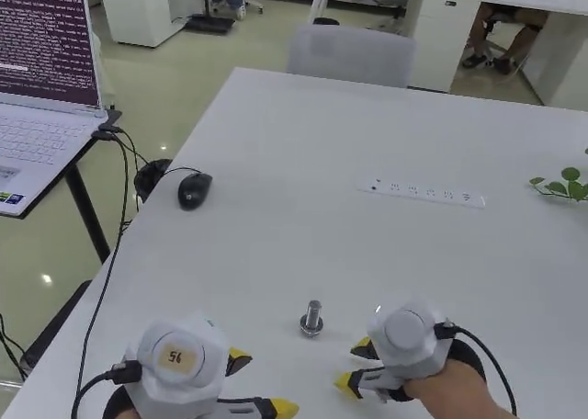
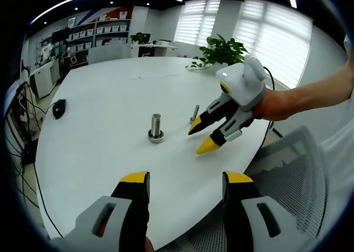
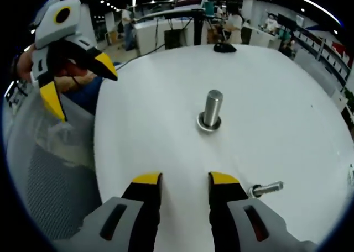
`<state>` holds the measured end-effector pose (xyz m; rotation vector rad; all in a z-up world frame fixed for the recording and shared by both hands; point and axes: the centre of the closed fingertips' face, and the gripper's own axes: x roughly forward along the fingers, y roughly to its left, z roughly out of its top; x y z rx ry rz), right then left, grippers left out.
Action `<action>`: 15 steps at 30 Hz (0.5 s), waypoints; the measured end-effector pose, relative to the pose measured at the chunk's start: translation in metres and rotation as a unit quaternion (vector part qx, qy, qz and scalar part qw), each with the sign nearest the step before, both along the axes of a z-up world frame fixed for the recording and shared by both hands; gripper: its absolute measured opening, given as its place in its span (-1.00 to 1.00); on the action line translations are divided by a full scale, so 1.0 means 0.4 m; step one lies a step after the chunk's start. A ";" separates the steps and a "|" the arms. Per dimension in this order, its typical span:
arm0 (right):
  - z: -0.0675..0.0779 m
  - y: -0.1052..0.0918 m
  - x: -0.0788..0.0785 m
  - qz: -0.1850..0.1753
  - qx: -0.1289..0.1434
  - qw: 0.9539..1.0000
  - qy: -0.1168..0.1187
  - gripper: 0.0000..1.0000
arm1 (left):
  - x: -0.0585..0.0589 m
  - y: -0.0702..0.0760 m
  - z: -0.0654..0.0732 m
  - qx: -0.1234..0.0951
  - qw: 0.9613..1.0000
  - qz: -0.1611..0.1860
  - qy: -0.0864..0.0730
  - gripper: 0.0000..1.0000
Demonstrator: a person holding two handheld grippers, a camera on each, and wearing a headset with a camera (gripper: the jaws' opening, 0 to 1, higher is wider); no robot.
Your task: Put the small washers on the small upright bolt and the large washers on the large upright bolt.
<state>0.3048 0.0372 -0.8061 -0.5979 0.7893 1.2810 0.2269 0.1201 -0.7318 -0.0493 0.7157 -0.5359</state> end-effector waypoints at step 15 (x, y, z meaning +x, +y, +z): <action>0.016 -0.203 -0.005 -0.132 0.054 0.989 0.023 -0.07 | 0.021 0.015 -0.011 0.007 1.000 -0.016 0.006 0.04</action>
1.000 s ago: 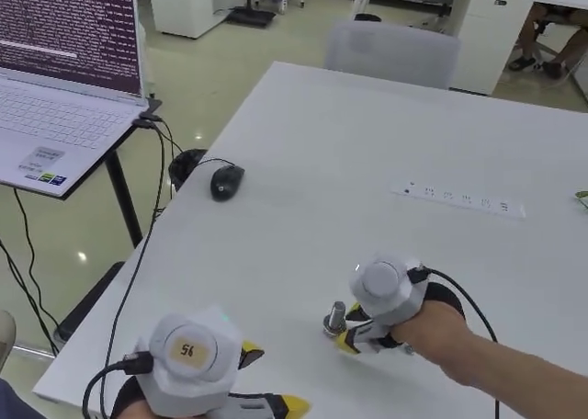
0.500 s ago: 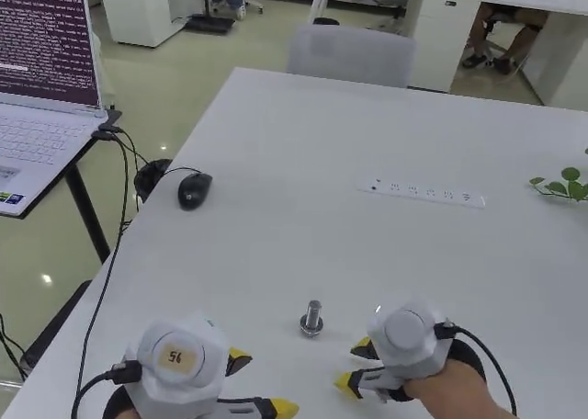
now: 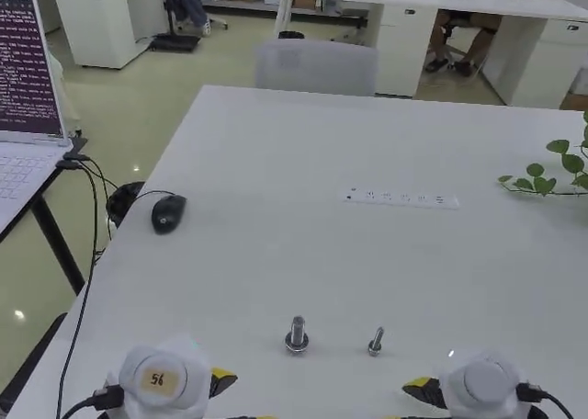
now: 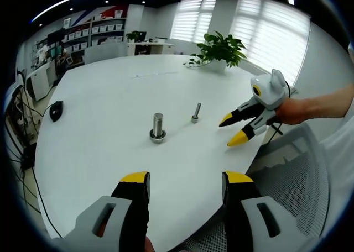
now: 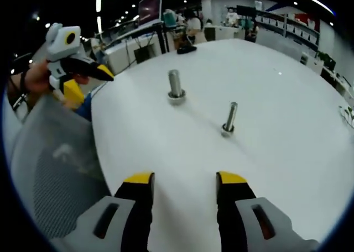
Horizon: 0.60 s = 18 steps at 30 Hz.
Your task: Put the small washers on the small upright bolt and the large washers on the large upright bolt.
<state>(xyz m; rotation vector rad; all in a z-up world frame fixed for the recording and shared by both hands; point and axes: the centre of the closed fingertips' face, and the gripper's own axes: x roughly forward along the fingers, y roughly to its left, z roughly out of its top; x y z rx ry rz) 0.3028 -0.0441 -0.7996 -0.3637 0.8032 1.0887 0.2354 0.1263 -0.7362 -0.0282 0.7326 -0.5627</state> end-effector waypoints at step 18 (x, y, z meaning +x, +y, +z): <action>0.024 -0.045 0.009 -0.040 0.039 0.998 -0.012 0.12 | 0.016 0.005 0.001 0.001 1.000 0.007 -0.004 0.04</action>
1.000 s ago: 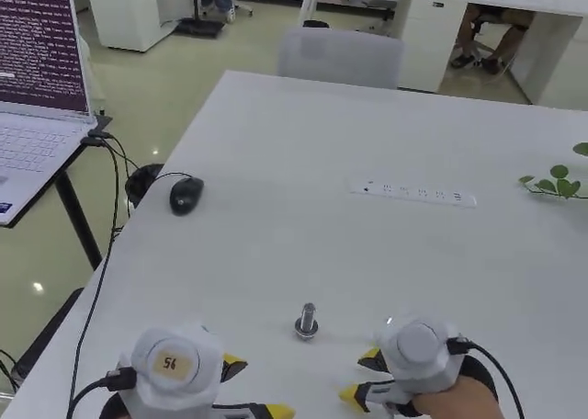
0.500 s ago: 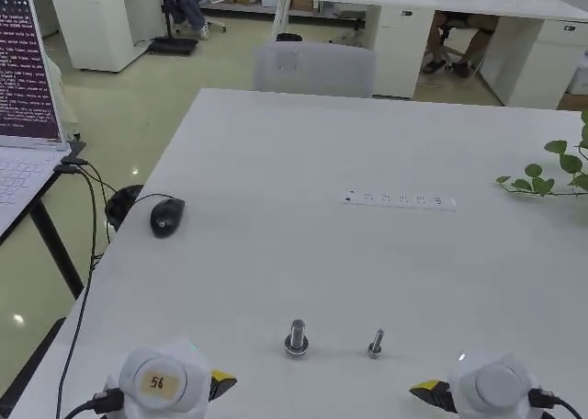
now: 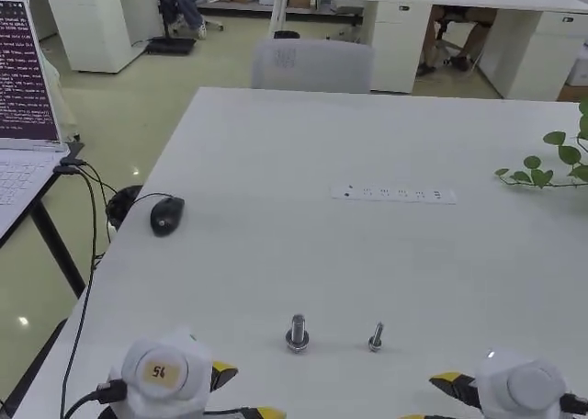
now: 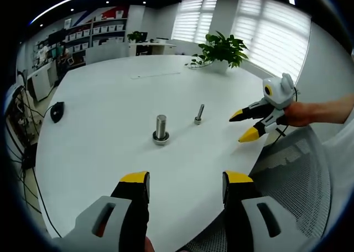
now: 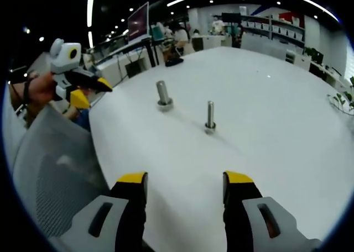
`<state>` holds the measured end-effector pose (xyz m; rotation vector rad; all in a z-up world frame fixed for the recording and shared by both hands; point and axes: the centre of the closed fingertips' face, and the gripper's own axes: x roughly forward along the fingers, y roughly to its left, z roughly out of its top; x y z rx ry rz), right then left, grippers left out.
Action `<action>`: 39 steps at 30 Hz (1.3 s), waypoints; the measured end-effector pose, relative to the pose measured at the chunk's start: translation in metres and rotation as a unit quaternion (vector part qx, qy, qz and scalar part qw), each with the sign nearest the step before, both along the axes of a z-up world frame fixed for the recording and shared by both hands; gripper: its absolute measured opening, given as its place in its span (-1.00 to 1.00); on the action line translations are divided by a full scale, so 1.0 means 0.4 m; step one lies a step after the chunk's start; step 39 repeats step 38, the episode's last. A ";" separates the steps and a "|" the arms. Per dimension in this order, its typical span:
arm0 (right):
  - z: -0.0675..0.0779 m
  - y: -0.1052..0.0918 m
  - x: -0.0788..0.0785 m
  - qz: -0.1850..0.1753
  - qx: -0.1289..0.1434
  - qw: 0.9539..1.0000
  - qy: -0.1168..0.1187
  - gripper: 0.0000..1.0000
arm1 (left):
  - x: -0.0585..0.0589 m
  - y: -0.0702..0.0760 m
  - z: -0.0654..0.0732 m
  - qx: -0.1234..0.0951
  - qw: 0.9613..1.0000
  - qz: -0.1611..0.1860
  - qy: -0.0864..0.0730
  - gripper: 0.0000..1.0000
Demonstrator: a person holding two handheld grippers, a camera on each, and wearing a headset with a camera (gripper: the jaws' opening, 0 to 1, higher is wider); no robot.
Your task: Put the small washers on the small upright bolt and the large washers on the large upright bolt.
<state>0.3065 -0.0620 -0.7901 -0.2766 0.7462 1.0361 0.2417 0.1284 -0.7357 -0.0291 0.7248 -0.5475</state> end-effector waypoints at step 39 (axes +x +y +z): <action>-0.006 -0.031 -0.036 -0.043 0.016 0.999 0.022 0.16 | -0.006 0.010 0.006 0.001 1.000 0.002 -0.009 0.04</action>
